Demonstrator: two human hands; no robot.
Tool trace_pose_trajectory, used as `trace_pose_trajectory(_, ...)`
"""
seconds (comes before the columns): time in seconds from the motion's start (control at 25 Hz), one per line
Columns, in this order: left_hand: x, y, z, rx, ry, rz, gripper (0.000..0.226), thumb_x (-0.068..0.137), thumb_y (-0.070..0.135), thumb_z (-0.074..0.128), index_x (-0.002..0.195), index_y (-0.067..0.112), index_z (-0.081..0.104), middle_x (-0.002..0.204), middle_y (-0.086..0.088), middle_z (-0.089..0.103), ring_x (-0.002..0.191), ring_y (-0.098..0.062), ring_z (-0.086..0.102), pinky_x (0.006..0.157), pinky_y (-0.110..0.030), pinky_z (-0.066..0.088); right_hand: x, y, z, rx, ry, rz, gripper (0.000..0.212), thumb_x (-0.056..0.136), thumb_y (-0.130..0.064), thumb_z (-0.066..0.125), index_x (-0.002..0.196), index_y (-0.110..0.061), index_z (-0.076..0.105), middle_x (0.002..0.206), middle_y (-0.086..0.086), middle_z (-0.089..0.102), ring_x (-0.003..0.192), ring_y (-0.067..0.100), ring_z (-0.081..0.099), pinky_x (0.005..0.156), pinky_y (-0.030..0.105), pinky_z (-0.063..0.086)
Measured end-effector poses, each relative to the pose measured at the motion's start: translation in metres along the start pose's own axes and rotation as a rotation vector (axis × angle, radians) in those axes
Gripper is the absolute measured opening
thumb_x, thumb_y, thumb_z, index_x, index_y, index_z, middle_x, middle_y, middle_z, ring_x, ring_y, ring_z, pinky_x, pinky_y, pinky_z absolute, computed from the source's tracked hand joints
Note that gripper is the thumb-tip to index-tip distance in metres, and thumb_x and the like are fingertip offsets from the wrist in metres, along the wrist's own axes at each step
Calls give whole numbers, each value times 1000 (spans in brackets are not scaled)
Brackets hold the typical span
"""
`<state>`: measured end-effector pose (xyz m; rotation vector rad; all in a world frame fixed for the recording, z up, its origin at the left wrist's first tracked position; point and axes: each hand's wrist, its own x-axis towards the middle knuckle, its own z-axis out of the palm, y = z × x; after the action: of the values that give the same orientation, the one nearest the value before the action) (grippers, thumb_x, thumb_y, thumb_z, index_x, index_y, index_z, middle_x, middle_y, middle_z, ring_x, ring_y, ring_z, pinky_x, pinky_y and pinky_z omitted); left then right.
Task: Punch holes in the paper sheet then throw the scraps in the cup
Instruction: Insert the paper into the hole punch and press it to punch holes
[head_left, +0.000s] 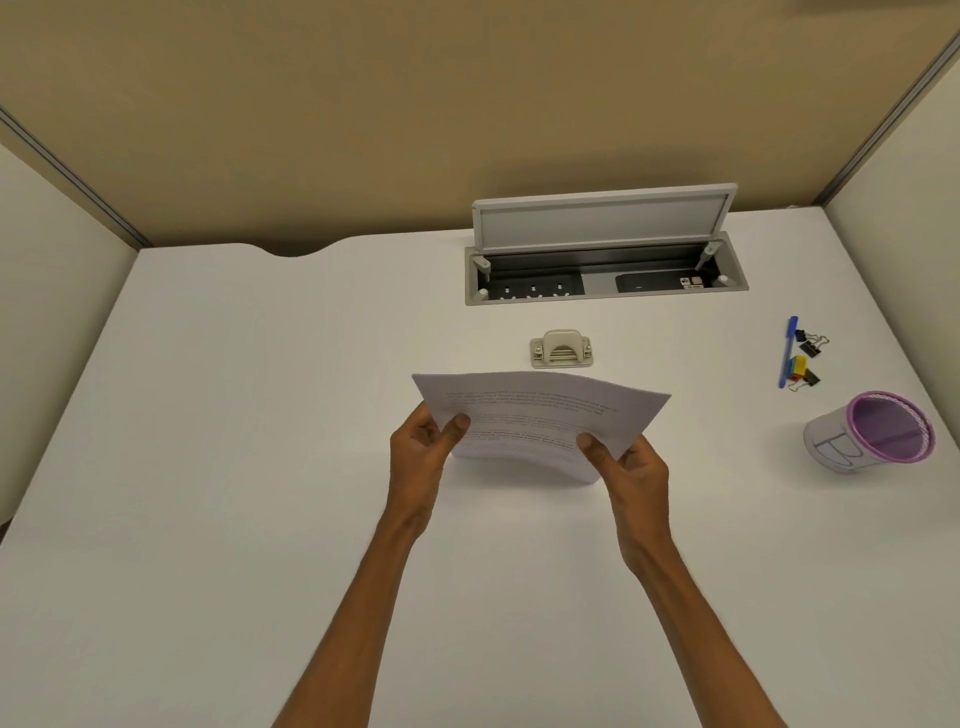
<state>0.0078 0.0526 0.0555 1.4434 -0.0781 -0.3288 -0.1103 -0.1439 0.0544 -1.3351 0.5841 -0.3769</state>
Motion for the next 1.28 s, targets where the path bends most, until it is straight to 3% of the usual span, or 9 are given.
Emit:
trace_pose_trajectory(0.16,3,4,0,-10,17,24,20,87,38,72,106,35,76,106,9,77,96,-4,70,84,-13,52,0,-3,4,30,28,-12,30,82,-49,75,108,-34,74,107,-7,77,99,7,70,83,15,53)
trace_pose_trajectory(0.24,2,4,-3,-17,13,49,25,85,43,73,108,33,75,107,7,77,97,-5,70,84,-13,52,0,-4,3,23,2,-14,29,83,-46,75,109,-33,74,109,-6,77,101,9,70,84,15,53)
trace_pose_trajectory(0.36,-1,-4,-4,-22,-20,10,24,87,32,75,111,31,74,112,4,76,102,-9,71,84,-16,54,-2,-1,-1,-7,-71,11,27,88,-34,74,115,-34,71,115,-6,75,107,12,70,86,18,55)
trace_pose_trajectory(0.56,2,-9,-7,-16,7,9,25,87,38,73,112,34,73,111,6,76,100,-7,70,83,-16,54,-3,3,-15,-315,-38,-4,29,91,-38,70,120,-40,67,123,-18,64,115,2,57,88,14,45)
trace_pose_trajectory(0.76,0,-17,-7,-28,16,-20,29,80,39,80,108,33,74,110,5,76,102,-9,71,85,-17,55,-1,6,-9,-315,-43,-84,28,92,-13,70,105,-38,71,106,-29,71,79,3,66,66,16,52)
trace_pose_trajectory(0.88,1,-19,-6,10,45,-27,21,83,36,75,104,35,75,105,8,77,97,-5,71,82,-15,54,-1,12,-5,-230,11,-58,25,92,-1,67,100,-24,76,94,-20,77,78,7,74,69,13,54)
trace_pose_trajectory(1.04,6,-13,-12,27,40,-21,18,89,31,68,104,39,75,103,11,77,96,-3,71,80,-12,53,4,15,-9,-338,-20,-62,16,93,-2,66,97,-13,77,75,-29,73,70,-8,68,64,5,44)
trace_pose_trajectory(1.16,8,-9,-16,31,37,-20,18,92,33,66,107,38,74,106,10,76,99,-4,70,82,-12,52,5,10,-8,-366,-93,-69,28,98,-9,61,119,-24,71,90,-29,75,83,-3,72,73,8,50)
trace_pose_trajectory(1.28,7,-12,-17,47,15,-38,19,92,40,65,110,38,72,109,9,76,100,-5,69,83,-15,53,5,6,-8,-338,-113,-58,35,98,-10,62,108,-43,70,97,-24,76,87,5,75,74,9,51)
